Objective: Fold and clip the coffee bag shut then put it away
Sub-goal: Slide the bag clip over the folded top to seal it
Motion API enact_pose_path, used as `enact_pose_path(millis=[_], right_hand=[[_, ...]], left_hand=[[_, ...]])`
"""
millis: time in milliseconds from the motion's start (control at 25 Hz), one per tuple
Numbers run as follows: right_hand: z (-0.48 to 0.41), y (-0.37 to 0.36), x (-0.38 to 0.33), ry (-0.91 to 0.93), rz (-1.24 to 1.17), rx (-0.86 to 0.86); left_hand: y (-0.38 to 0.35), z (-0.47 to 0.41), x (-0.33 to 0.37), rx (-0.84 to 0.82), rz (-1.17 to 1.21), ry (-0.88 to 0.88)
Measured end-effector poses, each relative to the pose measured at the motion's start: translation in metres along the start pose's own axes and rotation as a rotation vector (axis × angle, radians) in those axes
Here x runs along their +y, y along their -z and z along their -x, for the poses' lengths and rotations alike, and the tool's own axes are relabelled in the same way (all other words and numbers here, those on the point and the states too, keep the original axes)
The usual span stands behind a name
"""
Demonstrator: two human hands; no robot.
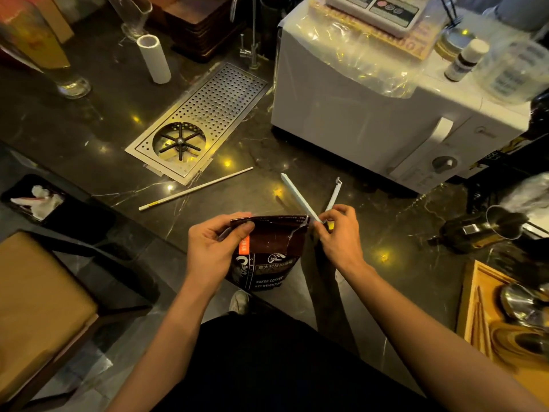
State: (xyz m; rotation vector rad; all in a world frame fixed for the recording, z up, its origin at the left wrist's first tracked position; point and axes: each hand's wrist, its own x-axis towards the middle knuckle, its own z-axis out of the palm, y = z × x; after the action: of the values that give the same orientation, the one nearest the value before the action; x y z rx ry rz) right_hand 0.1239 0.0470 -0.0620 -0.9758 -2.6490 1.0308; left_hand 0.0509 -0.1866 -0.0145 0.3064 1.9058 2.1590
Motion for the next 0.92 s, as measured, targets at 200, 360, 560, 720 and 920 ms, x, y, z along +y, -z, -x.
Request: enact_pose_path(millis=[200,360,560,720,920], right_hand=[[0.021,0.049,0.008,-0.042,-0.242,0.176],[0.046,0.091,0.013,-0.001,-0.439,0.275],[0.067,0.13,0.026,0.039,-0.58,0.244],[0.072,0.148,0.038,0.047,-0.511,0.152],[0.067,0.159,0.046,0.085,-0.402,0.064]], left_hand=[[-0.034,-0.016,-0.01,-0.074,0.041,0.028],[-0.07,-0.028,-0.017,-0.173,0.056,0.077],[-0.113,-0.048,-0.019,-0.37,0.04,0.096],[-0.139,-0.059,-0.021,-0.496,0.017,0.115],[-0.153,-0.061,-0.027,-0.538,-0.029,0.131]])
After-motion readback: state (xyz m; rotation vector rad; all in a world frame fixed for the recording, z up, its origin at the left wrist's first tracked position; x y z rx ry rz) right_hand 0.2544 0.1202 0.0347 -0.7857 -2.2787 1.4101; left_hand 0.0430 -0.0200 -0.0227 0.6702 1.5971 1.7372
